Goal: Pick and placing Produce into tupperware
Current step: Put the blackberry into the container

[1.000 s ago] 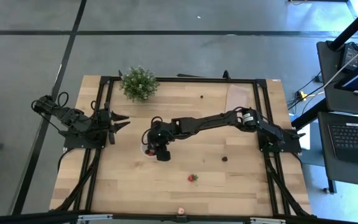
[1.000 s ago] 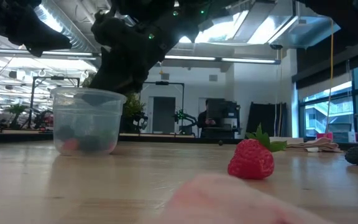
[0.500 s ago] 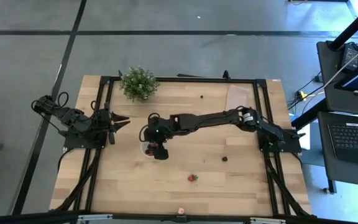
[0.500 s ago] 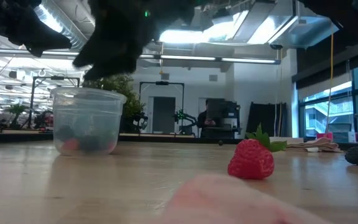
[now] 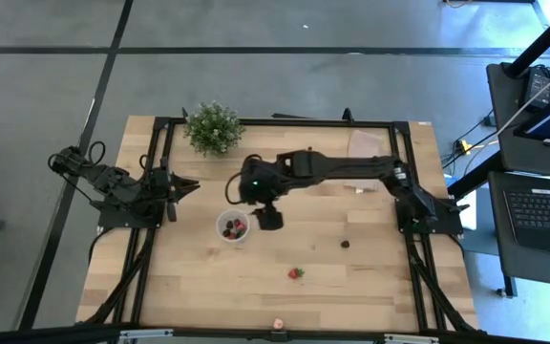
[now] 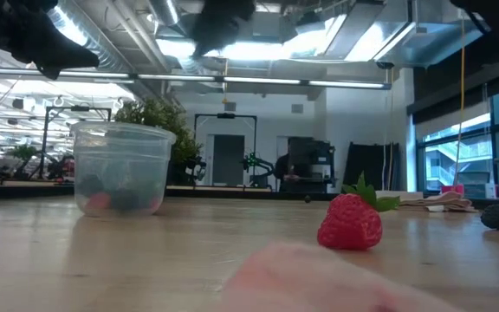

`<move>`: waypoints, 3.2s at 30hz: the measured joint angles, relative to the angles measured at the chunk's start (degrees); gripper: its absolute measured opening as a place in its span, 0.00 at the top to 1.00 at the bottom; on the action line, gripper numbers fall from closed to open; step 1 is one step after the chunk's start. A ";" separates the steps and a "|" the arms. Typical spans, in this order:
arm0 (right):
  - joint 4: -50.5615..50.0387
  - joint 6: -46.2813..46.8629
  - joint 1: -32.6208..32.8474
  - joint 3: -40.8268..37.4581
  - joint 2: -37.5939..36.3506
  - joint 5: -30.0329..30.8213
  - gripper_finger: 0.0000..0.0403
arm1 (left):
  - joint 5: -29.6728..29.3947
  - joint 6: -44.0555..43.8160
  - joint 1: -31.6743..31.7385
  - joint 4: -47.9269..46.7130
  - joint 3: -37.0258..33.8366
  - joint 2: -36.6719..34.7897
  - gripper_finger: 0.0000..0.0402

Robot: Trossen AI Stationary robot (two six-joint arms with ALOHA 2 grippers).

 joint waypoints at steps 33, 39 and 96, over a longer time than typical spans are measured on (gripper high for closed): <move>5.18 32.40 18.54 -71.96 -33.46 3.93 0.30 | -1.11 -1.44 0.00 -2.07 0.00 0.00 0.96; 14.01 33.03 21.43 -76.36 -33.42 2.94 0.30 | -1.13 -1.44 0.00 -2.07 0.00 -0.02 0.92; 24.37 39.58 18.19 -76.33 -32.96 7.19 0.73 | -1.77 -2.97 0.02 -1.98 0.00 -0.02 0.69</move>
